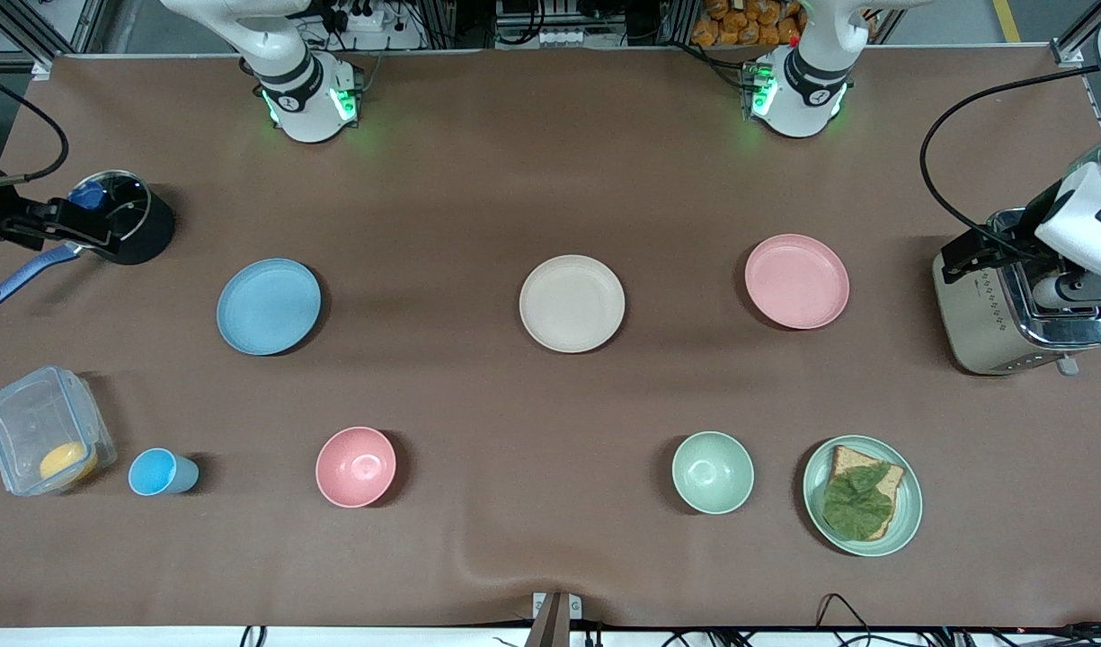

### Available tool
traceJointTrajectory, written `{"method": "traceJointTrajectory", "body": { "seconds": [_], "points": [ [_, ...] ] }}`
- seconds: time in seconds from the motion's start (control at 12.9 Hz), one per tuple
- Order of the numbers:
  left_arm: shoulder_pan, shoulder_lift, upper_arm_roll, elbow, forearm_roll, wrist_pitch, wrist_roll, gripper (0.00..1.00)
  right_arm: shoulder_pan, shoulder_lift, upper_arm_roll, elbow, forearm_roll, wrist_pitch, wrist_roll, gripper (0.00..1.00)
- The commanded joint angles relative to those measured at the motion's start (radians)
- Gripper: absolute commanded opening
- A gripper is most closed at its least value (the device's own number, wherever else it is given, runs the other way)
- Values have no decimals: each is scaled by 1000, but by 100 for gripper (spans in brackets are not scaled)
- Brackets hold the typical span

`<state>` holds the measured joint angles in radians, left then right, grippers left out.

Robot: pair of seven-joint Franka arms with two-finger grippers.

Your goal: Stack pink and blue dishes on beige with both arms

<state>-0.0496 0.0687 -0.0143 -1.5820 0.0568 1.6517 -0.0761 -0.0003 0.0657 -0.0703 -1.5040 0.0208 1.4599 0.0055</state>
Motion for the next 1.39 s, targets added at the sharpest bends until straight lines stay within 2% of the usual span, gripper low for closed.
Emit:
{"method": "traceJointTrajectory", "body": {
  "seconds": [0.0,0.31,0.54,0.7,0.77,1.01,1.16,1.32],
  "points": [
    [4,-4,5,5,-22,-13,18,100,-68,0,1,-10,2,-13,-86,100],
    [7,-3,5,0,-22,-16,7,100,-223,28,1,-122,56,22,-214,100],
    [5,-3,5,0,-22,-67,19,100,-248,34,1,-290,56,184,-275,100],
    [7,6,5,-4,-22,-67,19,100,-263,69,1,-349,64,253,-330,100],
    [7,58,5,0,-18,-69,21,100,-271,95,1,-369,83,290,-363,100],
    [36,130,4,-12,-21,-66,21,100,-273,157,3,-452,105,434,-418,100],
    [30,180,-3,-80,-23,1,22,100,-273,203,3,-502,171,515,-481,100],
    [42,183,-4,-232,-82,132,27,100,-271,244,3,-556,206,601,-531,100]
  ]
}}
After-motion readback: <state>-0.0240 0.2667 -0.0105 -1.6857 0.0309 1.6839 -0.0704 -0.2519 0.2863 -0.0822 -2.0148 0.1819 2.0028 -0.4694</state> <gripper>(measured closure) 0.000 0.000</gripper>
